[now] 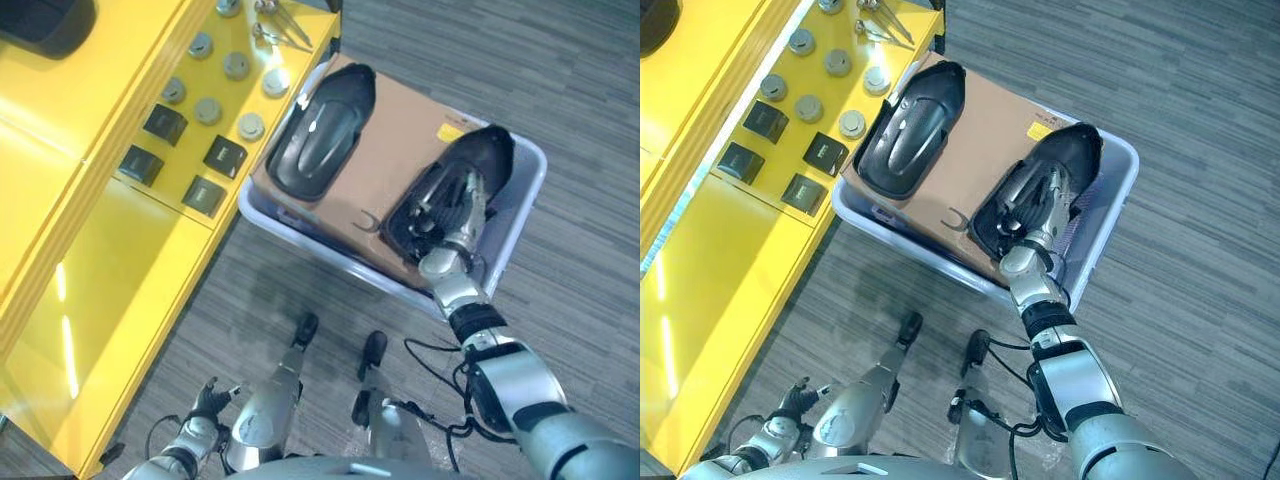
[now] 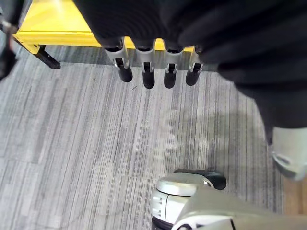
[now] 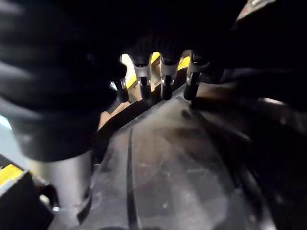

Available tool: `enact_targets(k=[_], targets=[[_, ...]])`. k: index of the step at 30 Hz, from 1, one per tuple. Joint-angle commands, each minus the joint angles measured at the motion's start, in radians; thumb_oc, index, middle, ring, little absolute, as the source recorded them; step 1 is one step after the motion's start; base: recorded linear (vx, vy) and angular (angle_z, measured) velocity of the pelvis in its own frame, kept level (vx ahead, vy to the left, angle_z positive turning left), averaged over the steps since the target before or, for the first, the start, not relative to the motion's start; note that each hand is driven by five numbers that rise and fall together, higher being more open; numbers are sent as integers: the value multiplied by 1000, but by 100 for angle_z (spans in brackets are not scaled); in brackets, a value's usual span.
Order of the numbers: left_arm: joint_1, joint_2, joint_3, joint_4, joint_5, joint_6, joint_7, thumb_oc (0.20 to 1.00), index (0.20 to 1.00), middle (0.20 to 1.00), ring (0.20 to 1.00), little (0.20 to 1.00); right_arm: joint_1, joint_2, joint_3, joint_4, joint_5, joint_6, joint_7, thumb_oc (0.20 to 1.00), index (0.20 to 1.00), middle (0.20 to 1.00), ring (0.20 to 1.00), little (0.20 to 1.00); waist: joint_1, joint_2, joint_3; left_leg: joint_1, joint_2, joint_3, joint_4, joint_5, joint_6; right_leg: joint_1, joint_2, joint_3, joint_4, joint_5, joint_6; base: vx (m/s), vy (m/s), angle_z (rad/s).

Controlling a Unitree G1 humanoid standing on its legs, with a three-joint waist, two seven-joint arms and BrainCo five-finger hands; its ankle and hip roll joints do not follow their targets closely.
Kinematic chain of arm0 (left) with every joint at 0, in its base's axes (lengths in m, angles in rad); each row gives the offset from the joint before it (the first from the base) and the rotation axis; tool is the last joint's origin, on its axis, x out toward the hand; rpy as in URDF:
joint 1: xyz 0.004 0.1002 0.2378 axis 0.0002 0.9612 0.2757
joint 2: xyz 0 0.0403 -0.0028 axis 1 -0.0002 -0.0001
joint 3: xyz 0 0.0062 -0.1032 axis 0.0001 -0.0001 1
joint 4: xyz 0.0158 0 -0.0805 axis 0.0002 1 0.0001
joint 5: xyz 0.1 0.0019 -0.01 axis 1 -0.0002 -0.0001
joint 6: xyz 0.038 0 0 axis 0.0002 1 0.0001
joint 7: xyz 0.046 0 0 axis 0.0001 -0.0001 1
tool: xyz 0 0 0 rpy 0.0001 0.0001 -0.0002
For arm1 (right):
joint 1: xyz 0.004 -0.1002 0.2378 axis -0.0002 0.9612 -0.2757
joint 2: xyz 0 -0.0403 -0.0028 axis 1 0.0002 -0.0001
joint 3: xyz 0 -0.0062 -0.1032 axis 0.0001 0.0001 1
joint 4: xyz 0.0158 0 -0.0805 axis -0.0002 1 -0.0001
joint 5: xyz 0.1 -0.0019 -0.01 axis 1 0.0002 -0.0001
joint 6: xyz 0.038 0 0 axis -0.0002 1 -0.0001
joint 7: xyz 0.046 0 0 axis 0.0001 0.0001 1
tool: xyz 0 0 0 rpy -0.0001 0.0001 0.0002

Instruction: Move parts from the plastic box to the shelf.

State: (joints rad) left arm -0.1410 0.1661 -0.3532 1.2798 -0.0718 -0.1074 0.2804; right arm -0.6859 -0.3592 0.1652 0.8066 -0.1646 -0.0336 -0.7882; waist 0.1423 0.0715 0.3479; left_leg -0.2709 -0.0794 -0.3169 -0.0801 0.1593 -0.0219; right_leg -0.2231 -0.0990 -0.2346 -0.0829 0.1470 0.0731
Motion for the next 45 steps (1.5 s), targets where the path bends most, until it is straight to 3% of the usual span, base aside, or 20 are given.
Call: enact_targets(k=[1,11,29,37,38,39,41,42,45], targets=[[-42,-44,-17,83,-17,2,23,1000,1000,1000,1000,1000,21,-63,-6,-32,-20,-35,-49,1000,1000,1000,1000,1000,-10,16,-55,-30,11,47,-7,-52,-13,46,-64,37,-2,-80,89,0,0,0],[-31,-34,-3,78,9,-12,2,1000,1000,1000,1000,1000,21,-145,19,-170,-81,-99,4,1000,1000,1000,1000,1000,-15,21,-67,-31,12,48,-7,-51,-15,43,-70,33,-1,-82,92,-1,3,0],[-46,-47,32,91,-40,-10,33,1000,1000,1000,1000,1000,102,-88,-79,-123,-19,-70,-108,1000,1000,1000,1000,1000,-37,29,-59,-39,13,53,-7,-50,-18,30,-67,40,1,-83,88,0,0,0],[-54,-43,43,81,-131,-24,37,1000,1000,1000,1000,1000,49,-44,-1,113,91,-51,0,1000,1000,1000,1000,1000,-32,29,-53,-50,14,59,-7,-45,-23,19,-67,40,0,-77,87,1,-2,-2],[-64,-35,39,77,-160,-28,28,1000,1000,1000,1000,1000,-5,-23,39,211,153,-51,78,1000,1000,1000,1000,1000,-26,30,-52,-51,15,57,-7,-42,-25,18,-66,39,0,-75,86,0,0,0],[-66,-32,38,73,-168,-28,24,1000,1000,1000,1000,1000,-17,-17,61,243,168,-51,118,784,784,784,784,784,-24,30,-53,-50,15,57,-7,-40,-26,19,-66,39,0,-75,86,0,0,0],[-69,-26,34,72,-166,-26,15,1000,1000,1000,1000,1000,-41,-18,75,264,197,-57,156,589,589,589,589,589,-22,30,-52,-49,16,55,-7,-40,-26,20,-66,39,0,-75,85,0,0,0],[-67,-14,38,64,-172,-31,13,1000,1000,1000,1000,1000,-57,-11,96,264,223,-70,187,200,200,200,200,200,-20,29,-52,-47,16,55,-7,-40,-26,23,-65,39,1,-75,84,0,0,0],[-63,-5,42,64,-176,-31,6,1000,1000,1000,1000,1000,-68,-10,107,257,243,-81,207,200,200,200,200,200,-19,28,-52,-44,17,56,-7,-40,-26,26,-64,37,2,-76,83,4,-6,2]])
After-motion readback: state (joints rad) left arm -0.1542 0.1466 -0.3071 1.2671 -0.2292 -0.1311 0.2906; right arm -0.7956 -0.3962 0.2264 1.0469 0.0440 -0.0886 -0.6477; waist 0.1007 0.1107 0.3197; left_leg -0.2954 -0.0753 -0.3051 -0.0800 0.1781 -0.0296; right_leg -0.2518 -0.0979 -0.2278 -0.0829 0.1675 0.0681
